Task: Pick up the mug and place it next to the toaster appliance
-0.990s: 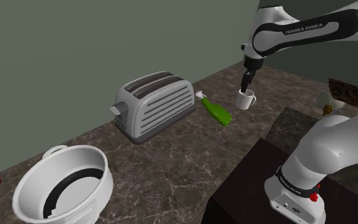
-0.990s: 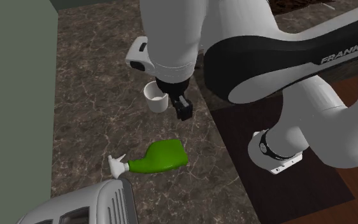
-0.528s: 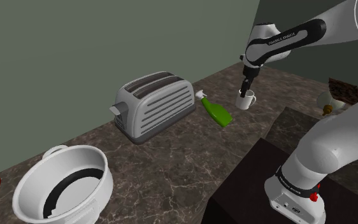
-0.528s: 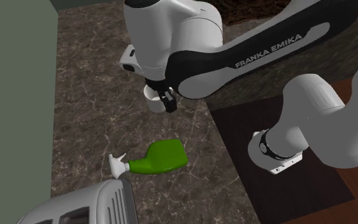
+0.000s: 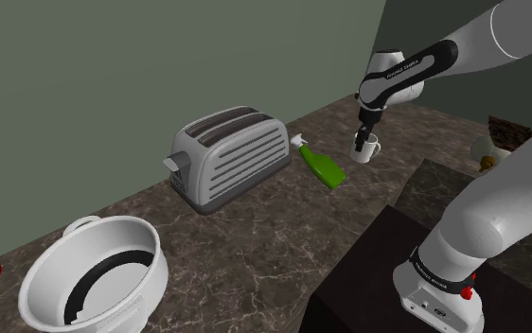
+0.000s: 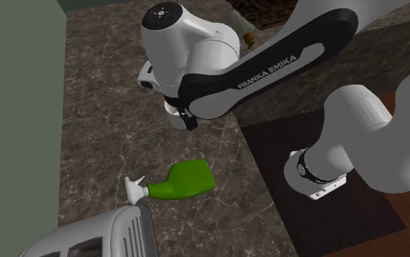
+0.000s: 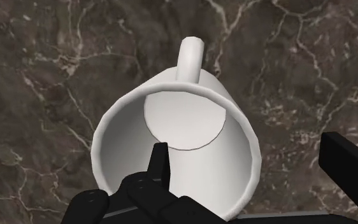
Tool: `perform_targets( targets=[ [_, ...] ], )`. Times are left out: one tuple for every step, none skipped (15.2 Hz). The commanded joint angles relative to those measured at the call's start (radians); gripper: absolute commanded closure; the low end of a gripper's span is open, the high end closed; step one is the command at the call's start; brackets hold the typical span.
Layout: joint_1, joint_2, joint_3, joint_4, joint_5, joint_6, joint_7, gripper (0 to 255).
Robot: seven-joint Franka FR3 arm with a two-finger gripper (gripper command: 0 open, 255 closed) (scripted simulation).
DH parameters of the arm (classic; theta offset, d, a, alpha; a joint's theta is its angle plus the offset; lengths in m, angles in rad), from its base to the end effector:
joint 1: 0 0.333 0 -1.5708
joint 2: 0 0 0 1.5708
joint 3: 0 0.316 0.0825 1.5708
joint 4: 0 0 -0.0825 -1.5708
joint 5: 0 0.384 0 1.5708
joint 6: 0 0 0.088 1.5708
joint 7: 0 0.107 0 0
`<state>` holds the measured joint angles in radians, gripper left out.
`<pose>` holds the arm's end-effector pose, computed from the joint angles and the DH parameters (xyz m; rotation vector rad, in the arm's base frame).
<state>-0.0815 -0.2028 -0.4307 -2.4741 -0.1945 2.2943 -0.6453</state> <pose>0.3953 -0.2258 0.3614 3.0559 0.4134 -0.0386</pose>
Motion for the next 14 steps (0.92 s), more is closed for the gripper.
perform_targets(
  targets=[
    [0.002, 0.026, -0.005, -0.015, 0.007, 0.041, -0.004, 0],
    [0.002, 0.026, -0.005, -0.015, 0.007, 0.041, -0.004, 0],
    [0.002, 0.026, -0.005, -0.015, 0.007, 0.041, -0.004, 0],
    [0.002, 0.026, -0.005, -0.015, 0.007, 0.041, -0.004, 0],
    [0.002, 0.026, -0.005, -0.015, 0.007, 0.041, -0.004, 0],
    [0.002, 0.026, -0.005, -0.015, 0.007, 0.041, -0.004, 0],
    [0.002, 0.026, -0.005, -0.015, 0.007, 0.041, -0.004, 0],
    [0.002, 0.026, -0.005, -0.015, 0.007, 0.041, -0.004, 0],
    [0.002, 0.026, -0.005, -0.014, 0.007, 0.04, -0.004, 0],
    [0.002, 0.026, -0.005, -0.014, 0.007, 0.04, -0.004, 255],
    [0.002, 0.026, -0.005, -0.014, 0.007, 0.04, -0.004, 255],
    [0.002, 0.026, -0.005, -0.014, 0.007, 0.04, -0.004, 255],
    [0.002, 0.026, -0.005, -0.014, 0.007, 0.04, -0.004, 255],
    [0.002, 0.026, -0.005, -0.014, 0.007, 0.04, -0.004, 255]
  ],
)
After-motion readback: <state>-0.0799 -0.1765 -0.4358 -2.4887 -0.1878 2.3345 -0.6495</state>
